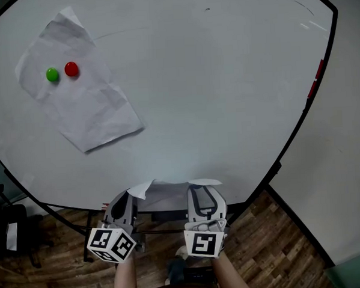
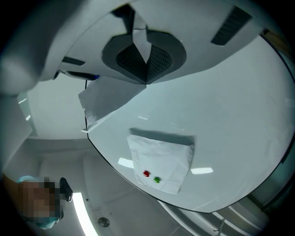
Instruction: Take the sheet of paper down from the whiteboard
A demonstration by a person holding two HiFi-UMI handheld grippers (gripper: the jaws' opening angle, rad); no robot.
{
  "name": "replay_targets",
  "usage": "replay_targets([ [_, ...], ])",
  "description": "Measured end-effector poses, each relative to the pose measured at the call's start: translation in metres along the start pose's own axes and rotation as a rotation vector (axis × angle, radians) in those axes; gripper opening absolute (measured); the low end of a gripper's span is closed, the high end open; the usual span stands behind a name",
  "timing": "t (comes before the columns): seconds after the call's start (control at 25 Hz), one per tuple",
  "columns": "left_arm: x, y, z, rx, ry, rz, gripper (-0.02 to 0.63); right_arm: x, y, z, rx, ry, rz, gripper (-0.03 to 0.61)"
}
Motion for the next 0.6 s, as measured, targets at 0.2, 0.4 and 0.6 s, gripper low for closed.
replay_targets([
  [0.2,-0.004,-0.013,-0.009,-0.04,-0.039,0.022,0.023,0.001,-0.001,-0.002,0.007,0.015,0.001,0.137],
  [0.4,-0.009,-0.024,-0.02,-0.078,-0.058,0.044,0.023,0.001,-0.001,-0.001,0.012,0.02,-0.012,0.137],
  [0.6,-0.011,-0.035,-0.031,-0.107,-0.072,0.064,0.023,0.003,0.0,0.0,0.024,0.028,-0.018,0.137],
])
Point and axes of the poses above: the fingertips, and each gripper's own axes: y forward along the fingers, z to its right, x out of its underside, the point moved 10 cm from there along -y, backward along the fingers, and after that the axes turned 12 degrees about x, right-handed, at the moved point
